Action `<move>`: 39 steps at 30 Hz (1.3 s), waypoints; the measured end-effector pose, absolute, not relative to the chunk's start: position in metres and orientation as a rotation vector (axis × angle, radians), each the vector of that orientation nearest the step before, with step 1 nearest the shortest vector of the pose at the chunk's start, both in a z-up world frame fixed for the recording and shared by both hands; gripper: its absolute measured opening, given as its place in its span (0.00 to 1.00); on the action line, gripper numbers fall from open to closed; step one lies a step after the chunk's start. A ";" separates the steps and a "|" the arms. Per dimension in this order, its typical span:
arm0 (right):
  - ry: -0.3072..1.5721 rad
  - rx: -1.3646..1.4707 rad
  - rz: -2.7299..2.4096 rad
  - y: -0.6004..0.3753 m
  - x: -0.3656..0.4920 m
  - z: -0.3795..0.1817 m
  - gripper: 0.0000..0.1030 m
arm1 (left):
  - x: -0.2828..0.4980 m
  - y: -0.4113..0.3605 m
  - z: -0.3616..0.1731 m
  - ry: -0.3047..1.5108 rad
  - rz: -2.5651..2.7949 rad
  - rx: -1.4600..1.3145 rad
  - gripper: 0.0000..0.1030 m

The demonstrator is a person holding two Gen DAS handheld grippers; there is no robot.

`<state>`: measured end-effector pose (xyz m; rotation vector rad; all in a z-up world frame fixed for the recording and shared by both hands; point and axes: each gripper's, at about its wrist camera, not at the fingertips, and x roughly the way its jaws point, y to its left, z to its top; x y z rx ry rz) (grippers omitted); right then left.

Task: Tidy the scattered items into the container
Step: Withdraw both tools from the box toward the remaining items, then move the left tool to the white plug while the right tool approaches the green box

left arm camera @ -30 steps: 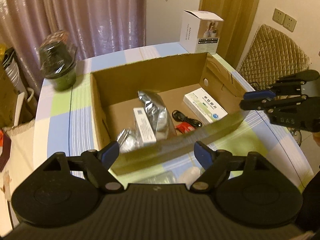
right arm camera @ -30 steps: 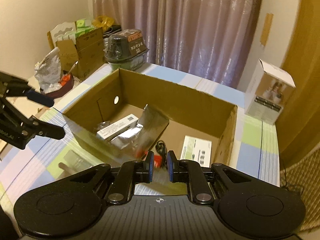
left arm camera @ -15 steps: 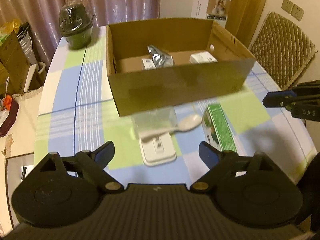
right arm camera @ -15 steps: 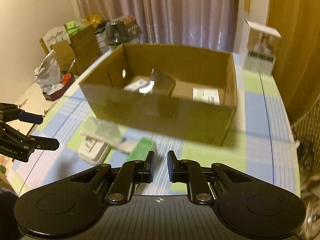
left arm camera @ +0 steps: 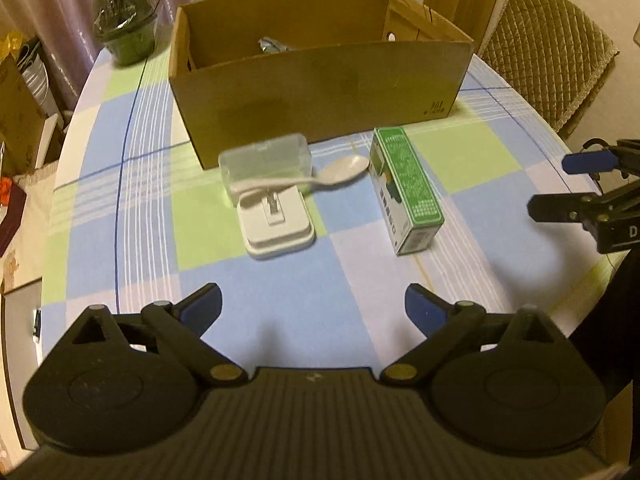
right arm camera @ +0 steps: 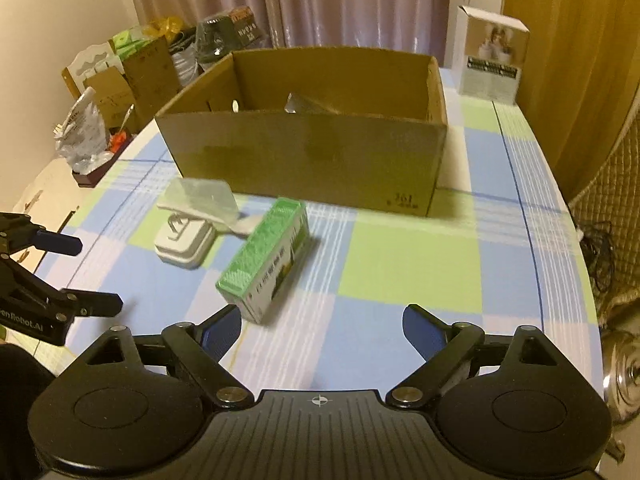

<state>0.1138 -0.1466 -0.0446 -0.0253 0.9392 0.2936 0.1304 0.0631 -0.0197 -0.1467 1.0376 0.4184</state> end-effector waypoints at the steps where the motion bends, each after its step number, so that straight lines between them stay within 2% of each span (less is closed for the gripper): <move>1: 0.946 -0.025 0.290 -0.148 0.112 -0.046 0.91 | 0.129 0.063 -0.021 1.039 0.418 -0.148 0.95; 11: 0.998 0.028 0.273 -0.147 0.108 -0.053 0.91 | 0.130 0.079 -0.027 1.068 0.413 -0.168 0.99; 31: 1.015 0.014 0.321 -0.111 0.141 -0.068 0.91 | 0.164 0.117 -0.035 1.062 0.288 0.021 0.97; 39: 1.007 -0.007 0.320 -0.098 0.162 -0.077 0.91 | 0.175 0.136 -0.052 1.047 0.308 -0.092 0.96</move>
